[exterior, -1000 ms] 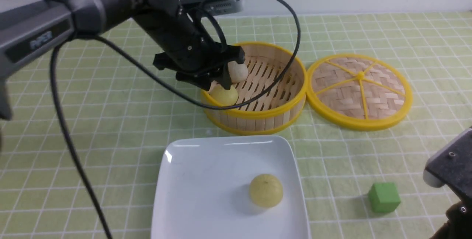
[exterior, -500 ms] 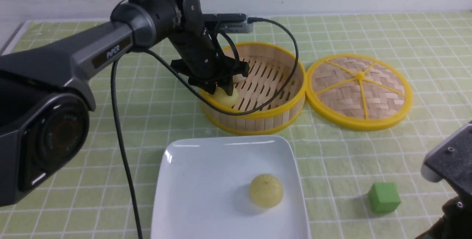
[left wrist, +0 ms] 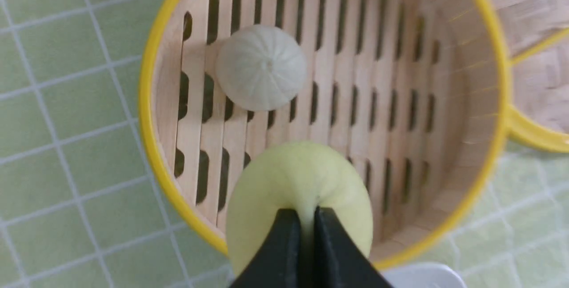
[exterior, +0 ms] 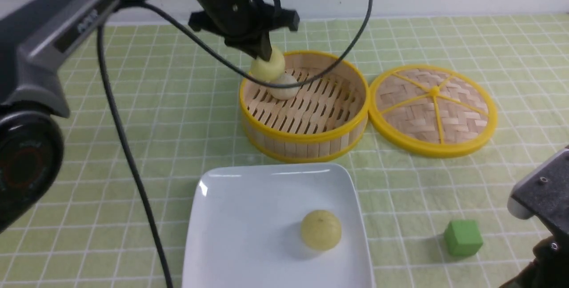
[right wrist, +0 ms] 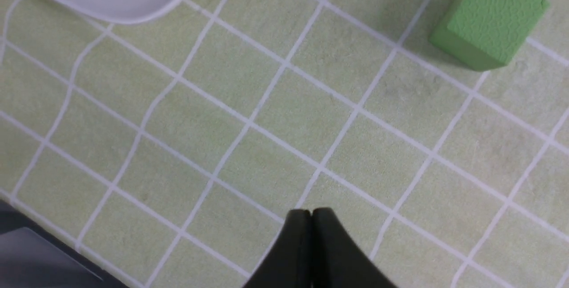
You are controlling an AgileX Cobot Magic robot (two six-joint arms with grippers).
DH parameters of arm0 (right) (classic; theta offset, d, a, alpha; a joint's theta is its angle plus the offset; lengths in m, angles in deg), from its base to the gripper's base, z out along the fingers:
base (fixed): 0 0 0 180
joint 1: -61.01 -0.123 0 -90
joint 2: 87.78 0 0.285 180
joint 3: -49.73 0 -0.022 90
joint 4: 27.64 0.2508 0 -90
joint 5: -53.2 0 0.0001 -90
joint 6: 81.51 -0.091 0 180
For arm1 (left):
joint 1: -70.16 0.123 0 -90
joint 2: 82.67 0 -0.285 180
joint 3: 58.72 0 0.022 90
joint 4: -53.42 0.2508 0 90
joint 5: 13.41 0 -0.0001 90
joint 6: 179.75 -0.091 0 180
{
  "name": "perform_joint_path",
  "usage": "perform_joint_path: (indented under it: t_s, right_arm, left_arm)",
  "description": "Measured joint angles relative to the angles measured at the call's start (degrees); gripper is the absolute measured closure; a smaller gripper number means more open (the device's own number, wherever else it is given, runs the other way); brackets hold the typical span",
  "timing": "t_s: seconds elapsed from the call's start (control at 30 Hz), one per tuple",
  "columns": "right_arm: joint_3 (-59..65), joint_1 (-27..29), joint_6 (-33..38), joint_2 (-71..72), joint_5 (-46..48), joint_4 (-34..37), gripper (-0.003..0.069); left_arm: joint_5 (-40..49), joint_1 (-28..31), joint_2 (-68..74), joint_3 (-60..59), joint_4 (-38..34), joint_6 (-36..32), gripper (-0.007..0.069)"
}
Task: Put the steamed buns into the plate on the green tablecloth.
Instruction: 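Carry the bun from the bamboo steamer to the plate with the left gripper, then reach into the bamboo steamer and grasp a bun with the left gripper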
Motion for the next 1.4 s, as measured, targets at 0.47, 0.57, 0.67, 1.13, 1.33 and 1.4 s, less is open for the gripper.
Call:
perform_joint_path:
  t_s: [0.47,0.57,0.67,1.13,1.33,1.4]
  right_arm:
    - [0.0,0.0,0.0,0.01,-1.28,0.0,0.0634]
    - [0.0,0.0,0.0,0.01,-1.46,0.0,0.0631]
    - [0.0,0.0,0.0,0.01,-2.21,-0.06,0.0628]
    - [0.0,0.0,-0.13,0.01,-4.11,-0.06,0.0613]
    - [0.0,0.0,-0.13,0.01,-4.28,-0.06,0.0606]
    - [0.0,0.0,-0.13,0.01,-4.28,-0.06,0.0603]
  left_arm:
    - [2.41,-6.85,-17.66,-32.05,0.08,5.59,0.0596]
    - [1.32,-9.02,-16.18,-38.44,1.86,9.72,0.0581]
    - [-3.49,-10.63,-13.66,-42.27,5.58,12.58,0.0537]
    - [-8.54,-10.99,-7.79,-36.91,9.18,19.14,0.0291]
    - [-5.44,-10.53,-3.99,-17.37,10.1,20.93,0.0505]
    - [-4.16,-10.16,-1.92,-12.35,9.9,20.41,0.0562]
